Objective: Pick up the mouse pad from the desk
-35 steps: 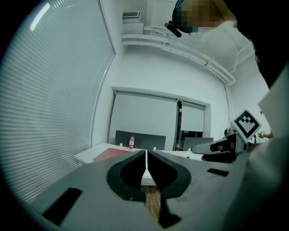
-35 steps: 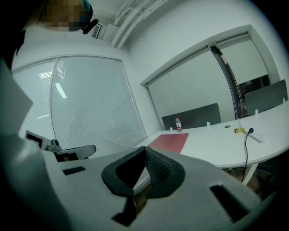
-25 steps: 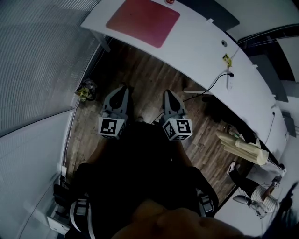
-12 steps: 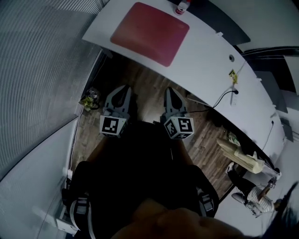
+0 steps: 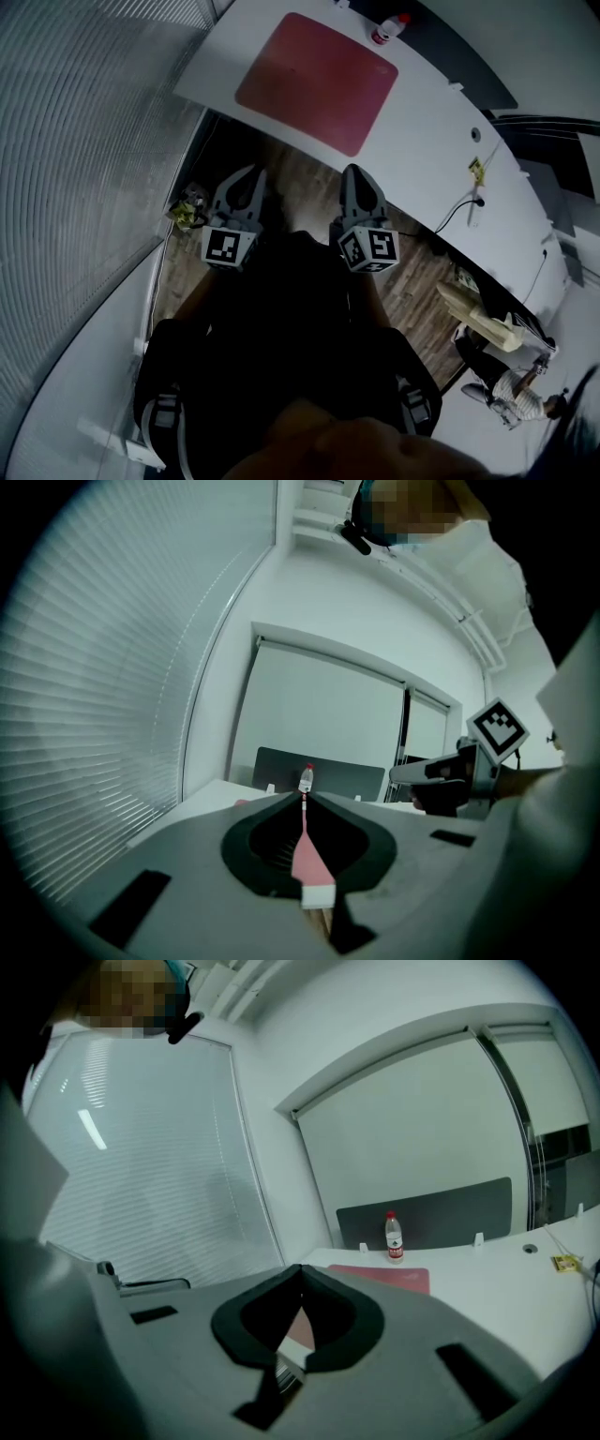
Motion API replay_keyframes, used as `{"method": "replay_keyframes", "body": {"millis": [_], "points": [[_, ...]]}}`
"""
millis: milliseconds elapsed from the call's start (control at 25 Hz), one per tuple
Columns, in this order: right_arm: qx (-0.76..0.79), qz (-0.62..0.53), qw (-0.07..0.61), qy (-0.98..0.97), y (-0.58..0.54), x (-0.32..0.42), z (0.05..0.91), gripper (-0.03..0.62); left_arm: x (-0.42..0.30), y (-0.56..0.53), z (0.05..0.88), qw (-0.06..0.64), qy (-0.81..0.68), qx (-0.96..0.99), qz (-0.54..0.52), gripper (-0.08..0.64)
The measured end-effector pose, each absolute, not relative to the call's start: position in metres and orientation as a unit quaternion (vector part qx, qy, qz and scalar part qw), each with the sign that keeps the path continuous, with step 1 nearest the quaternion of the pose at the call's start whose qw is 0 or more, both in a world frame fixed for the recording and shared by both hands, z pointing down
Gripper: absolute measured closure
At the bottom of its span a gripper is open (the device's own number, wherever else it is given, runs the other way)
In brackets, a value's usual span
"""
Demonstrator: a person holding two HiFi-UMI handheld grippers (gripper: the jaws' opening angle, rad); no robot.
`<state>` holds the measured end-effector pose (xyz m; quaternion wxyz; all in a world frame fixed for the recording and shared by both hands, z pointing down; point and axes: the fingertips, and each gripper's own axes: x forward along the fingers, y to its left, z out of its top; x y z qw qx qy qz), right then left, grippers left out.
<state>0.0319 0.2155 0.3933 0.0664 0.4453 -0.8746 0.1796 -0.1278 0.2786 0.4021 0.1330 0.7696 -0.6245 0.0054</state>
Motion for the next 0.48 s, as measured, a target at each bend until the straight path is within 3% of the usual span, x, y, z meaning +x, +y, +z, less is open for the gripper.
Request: {"method": "replay_keyframes", "body": {"millis": [480], "points": [[0.462, 0.175, 0.063, -0.867, 0.184, 0.035, 0.393, 0.591, -0.140, 0.245, 0.411, 0.142, -0.618, 0.773, 0.007, 0.548]]}}
